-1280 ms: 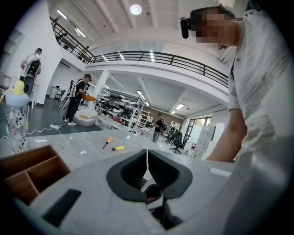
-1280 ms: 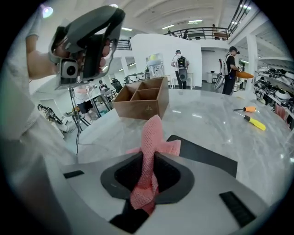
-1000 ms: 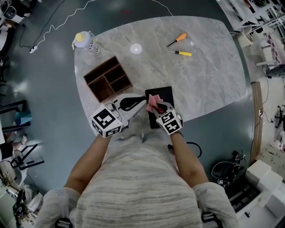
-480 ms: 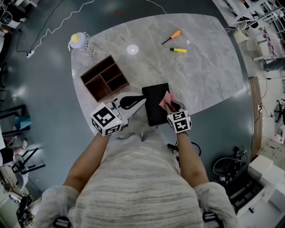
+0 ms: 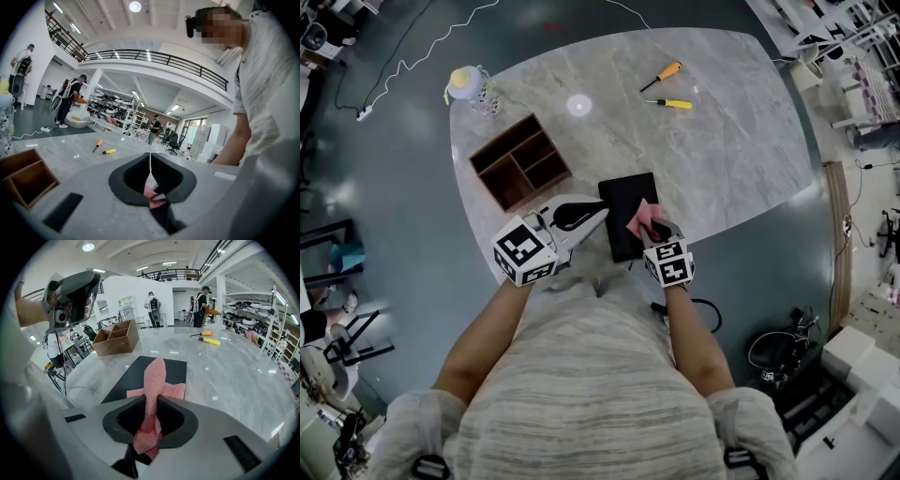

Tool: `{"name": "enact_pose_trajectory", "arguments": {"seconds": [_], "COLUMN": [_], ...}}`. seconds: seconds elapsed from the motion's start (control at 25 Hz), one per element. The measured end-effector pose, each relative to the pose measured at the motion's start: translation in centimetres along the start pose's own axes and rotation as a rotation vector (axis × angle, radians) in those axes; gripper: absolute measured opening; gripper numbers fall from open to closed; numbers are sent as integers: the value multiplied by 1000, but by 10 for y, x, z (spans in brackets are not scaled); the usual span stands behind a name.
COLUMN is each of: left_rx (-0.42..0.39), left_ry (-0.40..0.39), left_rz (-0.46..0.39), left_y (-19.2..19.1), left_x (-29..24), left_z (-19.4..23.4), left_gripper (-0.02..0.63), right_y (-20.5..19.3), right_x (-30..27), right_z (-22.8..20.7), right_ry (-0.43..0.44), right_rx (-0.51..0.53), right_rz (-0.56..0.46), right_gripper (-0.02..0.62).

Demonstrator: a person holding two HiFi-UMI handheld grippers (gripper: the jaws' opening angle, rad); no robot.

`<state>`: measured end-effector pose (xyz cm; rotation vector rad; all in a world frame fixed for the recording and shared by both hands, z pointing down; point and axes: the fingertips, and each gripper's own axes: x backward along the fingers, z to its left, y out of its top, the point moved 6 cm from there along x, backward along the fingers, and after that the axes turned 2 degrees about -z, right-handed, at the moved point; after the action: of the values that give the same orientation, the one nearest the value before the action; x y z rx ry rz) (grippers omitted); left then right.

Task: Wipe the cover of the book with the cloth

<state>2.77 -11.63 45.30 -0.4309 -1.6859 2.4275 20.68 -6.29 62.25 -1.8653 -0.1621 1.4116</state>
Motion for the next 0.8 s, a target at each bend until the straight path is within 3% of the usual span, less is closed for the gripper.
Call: {"name": "enact_pose_trajectory", "arguments": {"seconds": [0.4,0.8], "left_rx": [1,0], "left_ry": [-6,-18], "left_rz": [-1,-5], "left_y": [-3,-4], "left_x": [0,3], "left_z": [-7,-9], "left_gripper": [20,20], "right_y": [15,1], "right_x": [-15,-8], "right_z": [50,79], "right_ry": [161,335], "right_rx": [92,251], "right_rz": [7,41], "right_gripper": [67,67]}}
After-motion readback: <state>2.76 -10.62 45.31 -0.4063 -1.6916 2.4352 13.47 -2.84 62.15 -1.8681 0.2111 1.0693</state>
